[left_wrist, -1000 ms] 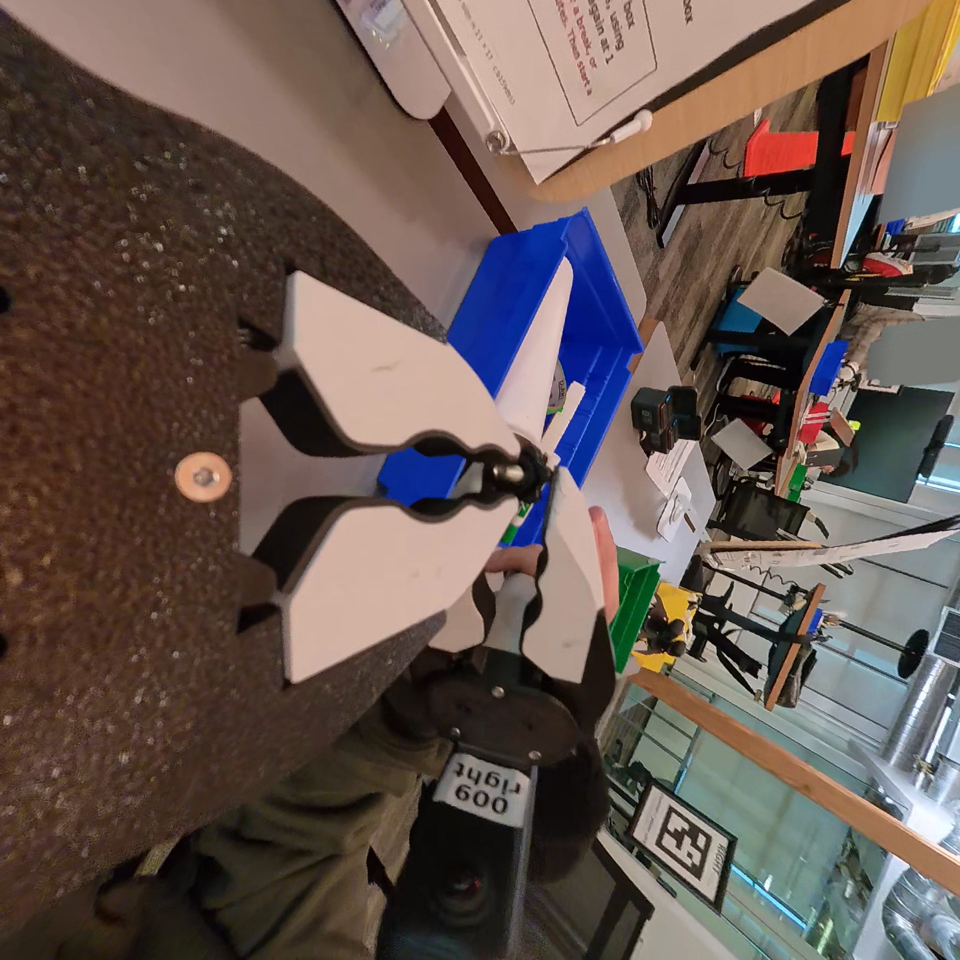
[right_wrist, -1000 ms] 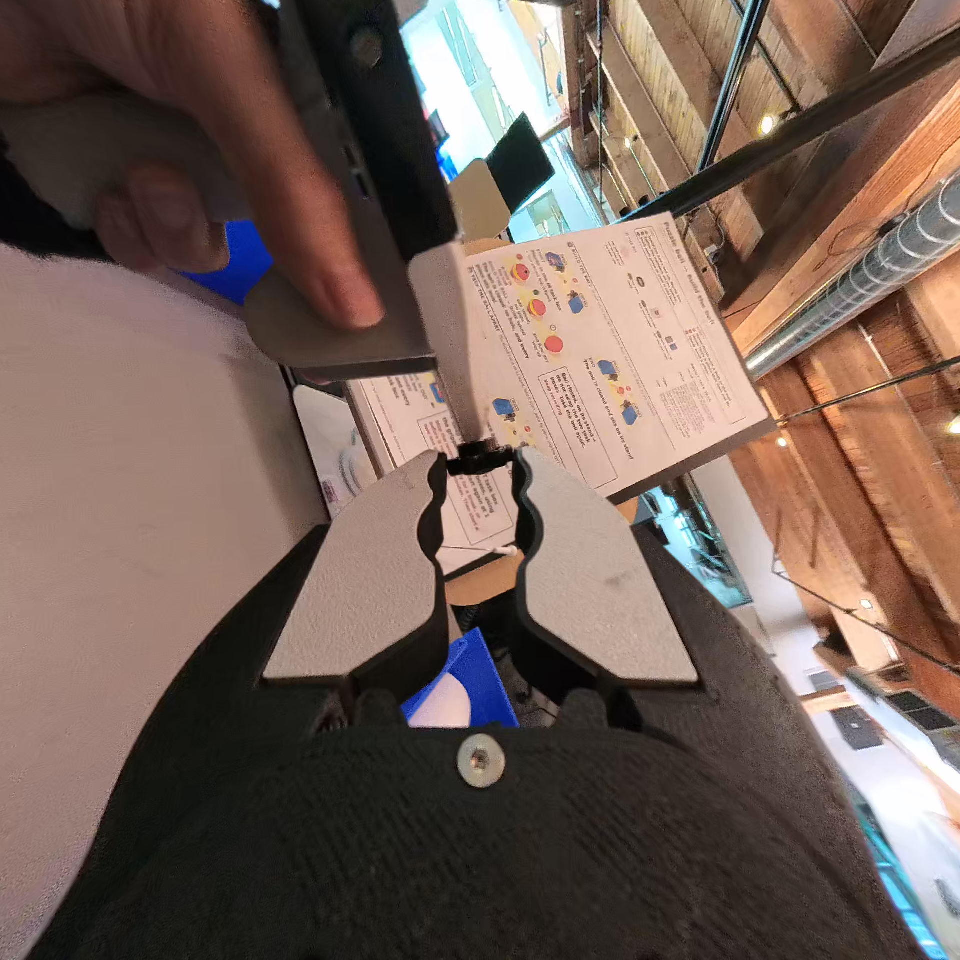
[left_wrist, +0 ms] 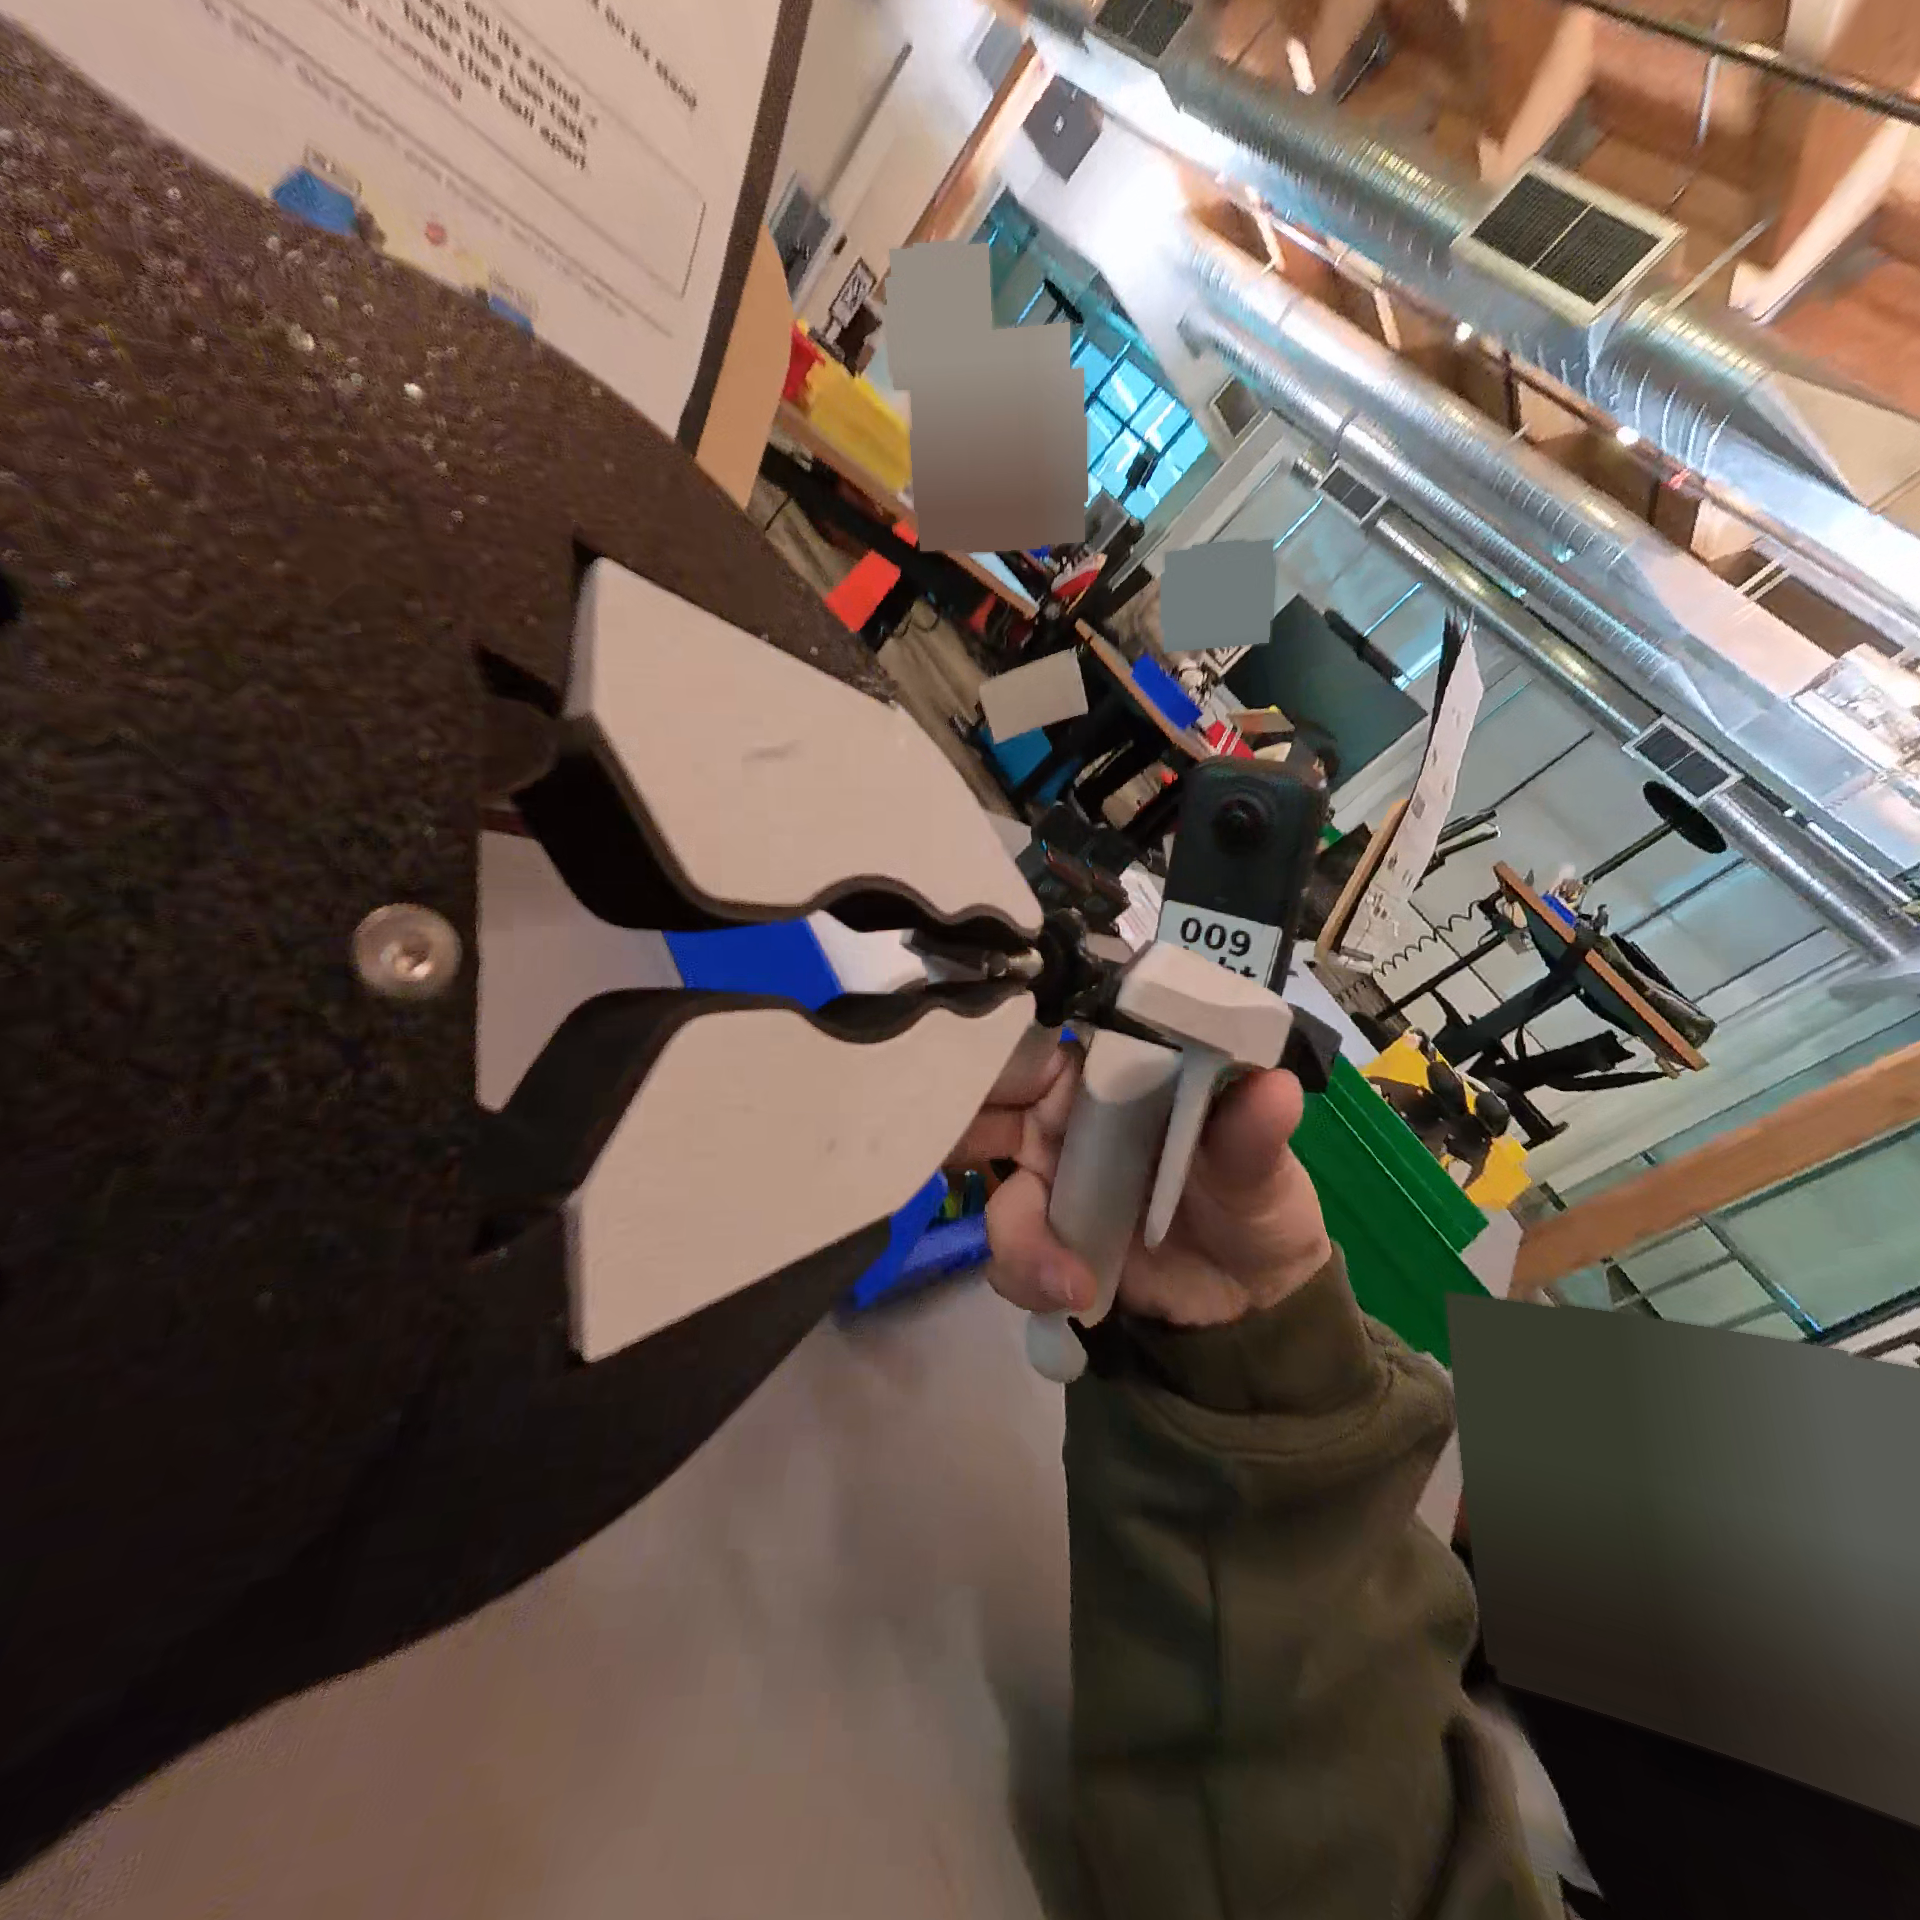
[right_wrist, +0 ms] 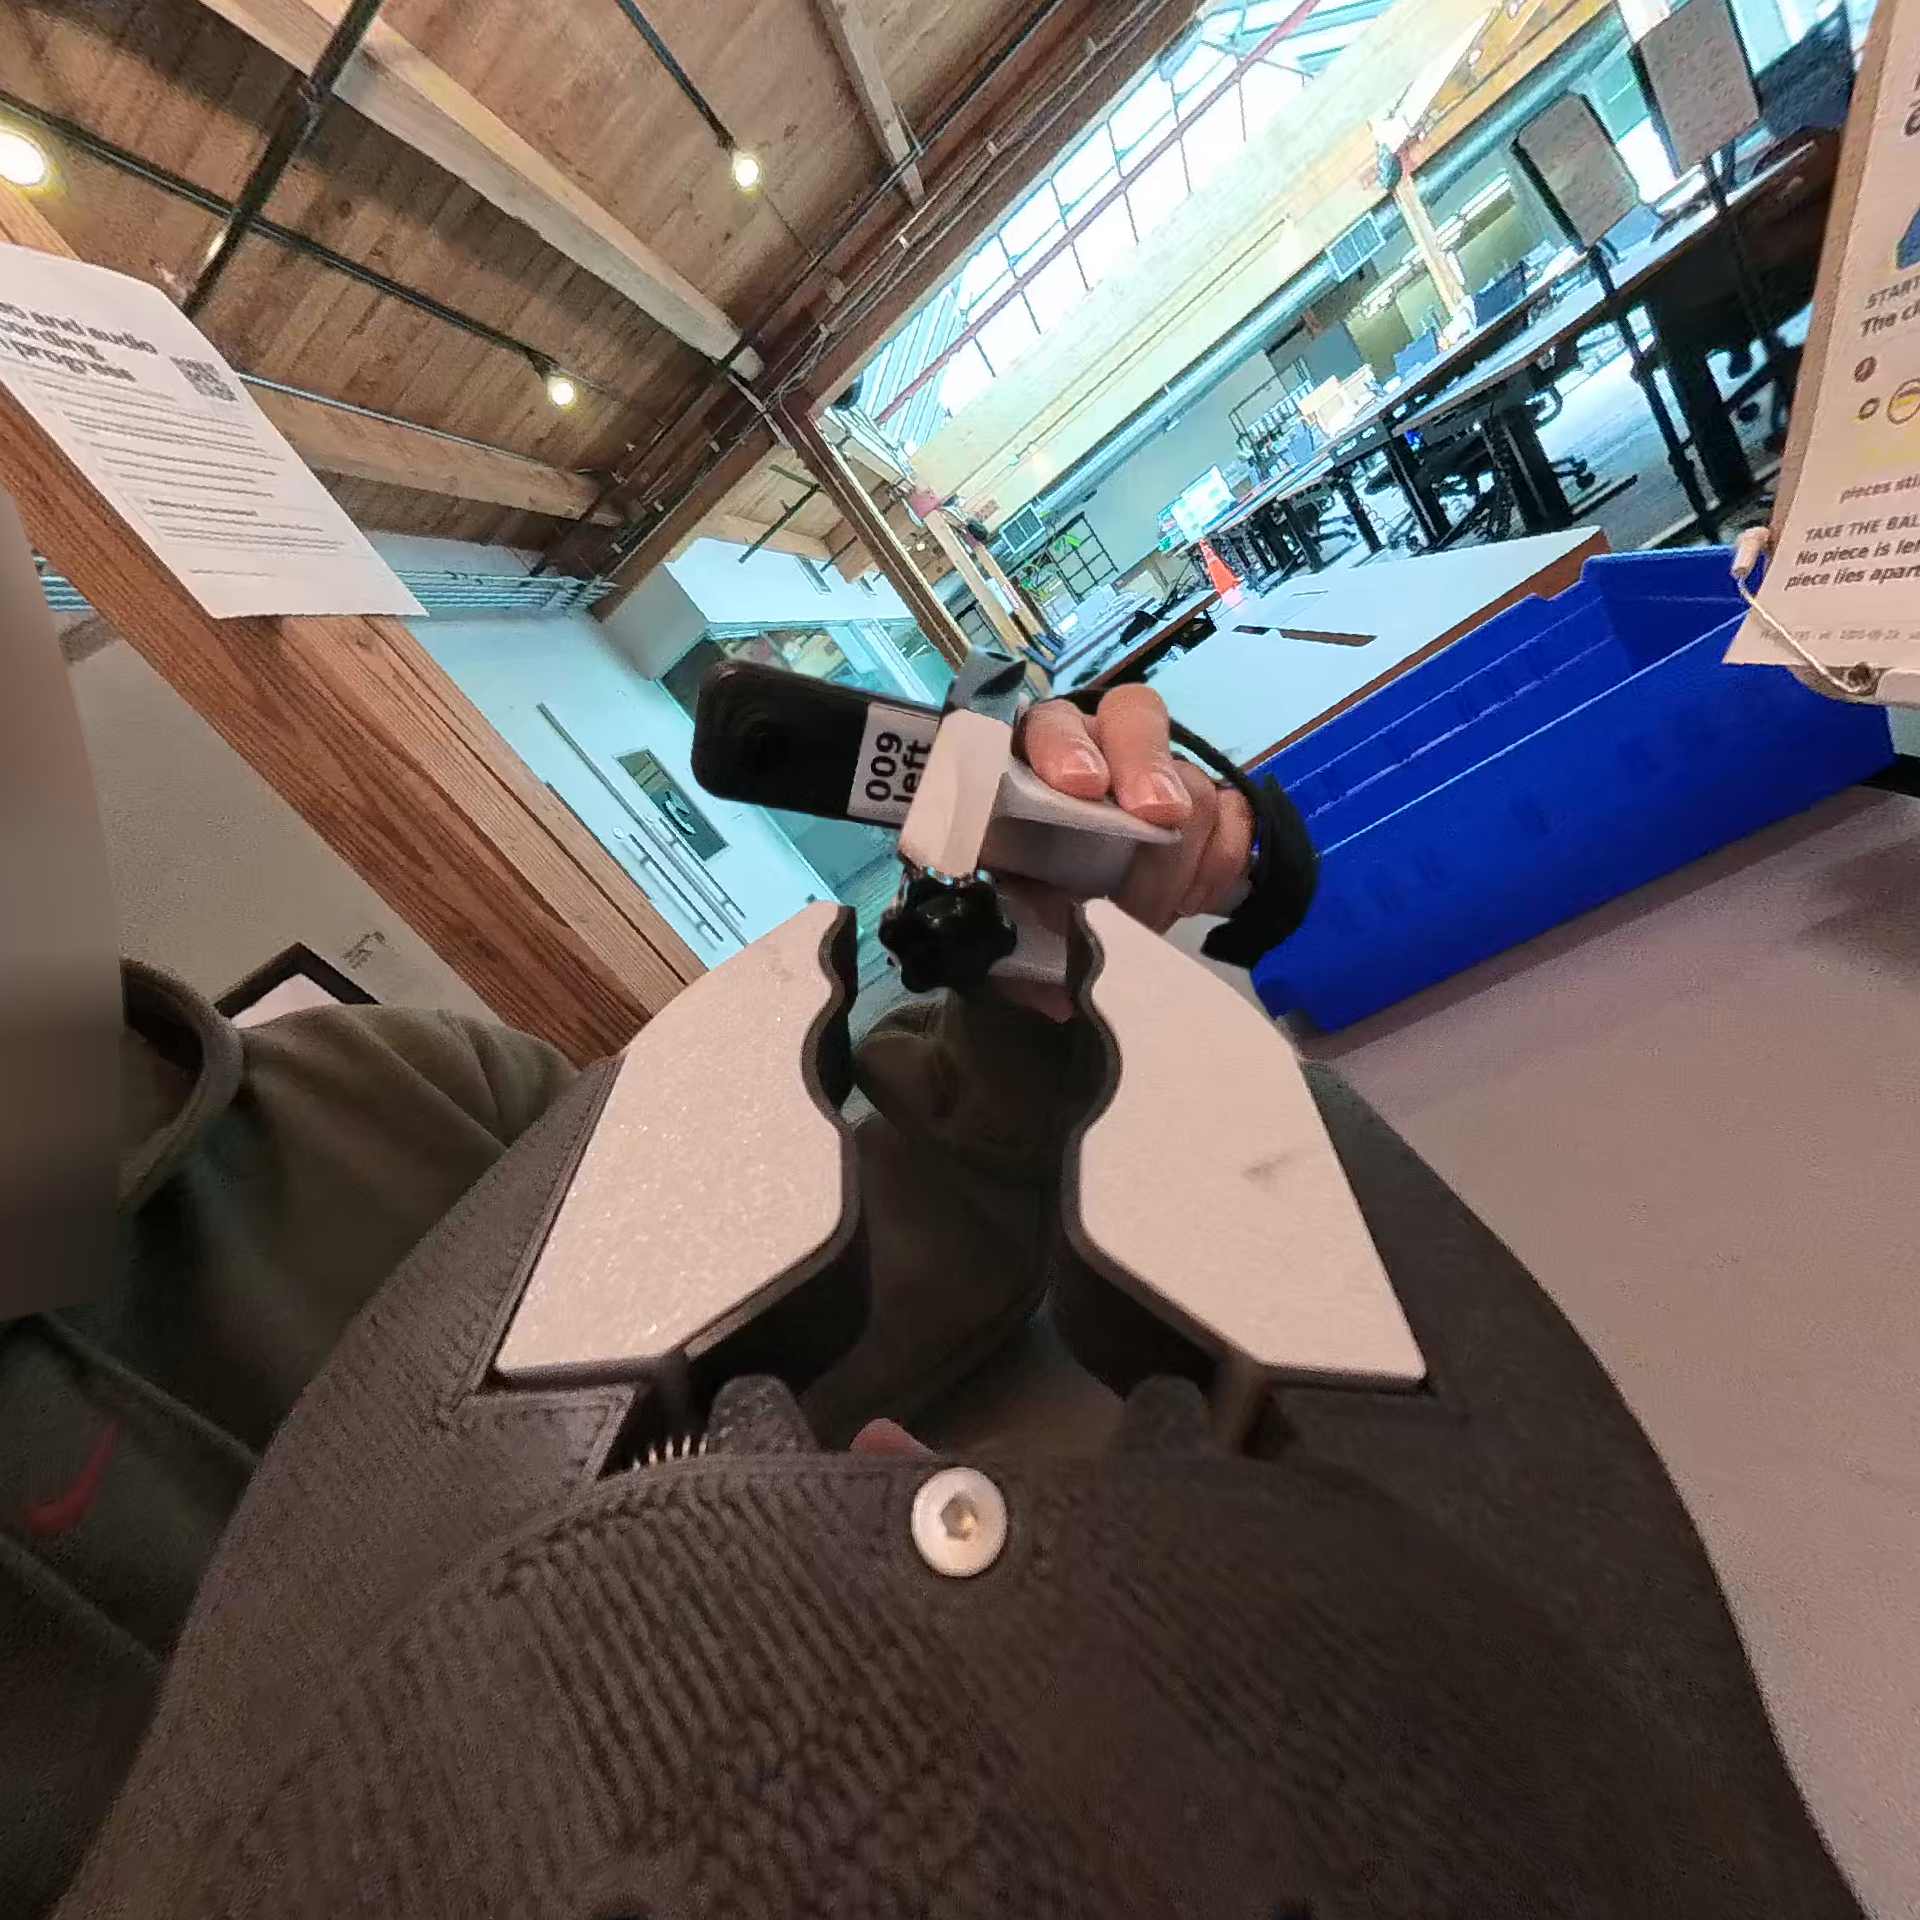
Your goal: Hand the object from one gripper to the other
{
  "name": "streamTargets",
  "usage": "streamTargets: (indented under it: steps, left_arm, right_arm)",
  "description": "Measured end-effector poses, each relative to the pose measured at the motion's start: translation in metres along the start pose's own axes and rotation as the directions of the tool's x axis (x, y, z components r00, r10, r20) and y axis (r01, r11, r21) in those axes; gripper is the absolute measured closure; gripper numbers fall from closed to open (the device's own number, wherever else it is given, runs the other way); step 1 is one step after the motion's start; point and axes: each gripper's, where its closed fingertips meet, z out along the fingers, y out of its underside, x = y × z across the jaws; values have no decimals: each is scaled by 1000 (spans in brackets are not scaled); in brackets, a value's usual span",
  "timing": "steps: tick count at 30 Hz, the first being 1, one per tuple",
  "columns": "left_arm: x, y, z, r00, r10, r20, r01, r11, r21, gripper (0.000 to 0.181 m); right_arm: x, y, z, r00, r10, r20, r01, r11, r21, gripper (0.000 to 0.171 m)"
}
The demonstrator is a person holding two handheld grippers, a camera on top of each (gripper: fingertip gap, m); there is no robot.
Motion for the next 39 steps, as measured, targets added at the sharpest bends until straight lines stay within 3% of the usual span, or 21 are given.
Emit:
streamTargets:
  steps: [11, 18, 20, 21, 23, 25, 27, 29, 32, 39]
  left_arm:
    - [4, 6, 4, 988, 153, 7, -153, 986, -65, 176]
    - [-3, 10, 7, 996, 71, 62, -65, 994, -86, 174]
    - [-15, 10, 6, 990, 26, 141, -12, 995, -98, 170]
    - [-21, 9, 4, 985, -9, 174, 26, 995, -98, 168]
    - [-31, 11, 0, 967, -108, 232, 133, 986, -97, 164]
    - [-38, 19, -3, 940, -205, 274, 244, 962, -118, 161]
    - [-40, 33, -4, 914, -274, 300, 334, 927, -171, 160]
    - [-39, 47, -4, 890, -318, 327, 403, 885, -234, 160]
    - [-34, 59, -3, 882, -342, 323, 438, 849, -296, 159]
    - [-30, 62, -1, 873, -374, 313, 467, 827, -314, 160]
  right_arm:
    - [2, 8, -4, 1000, -1, 3, 1, 998, -63, 146]
    - [9, 1, -10, 976, -180, -121, 168, 980, -103, 146]
    - [21, -11, -29, 915, -282, -288, 255, 958, -127, 146]
    - [32, -20, -48, 838, -344, -423, 305, 939, -159, 146]
    - [55, -35, -99, 604, -430, -671, 344, 900, -268, 146]
    - [71, -35, -150, 402, -457, -794, 266, 888, -376, 146]
    - [83, -25, -186, 286, -461, -840, 157, 888, -433, 146]
    - [94, -6, -203, 280, -453, -846, 32, 886, -464, 146]
    - [104, 12, -229, 193, -506, -841, -120, 838, -532, 145]
    - [96, 44, -219, 337, -491, -803, -224, 787, -575, 146]
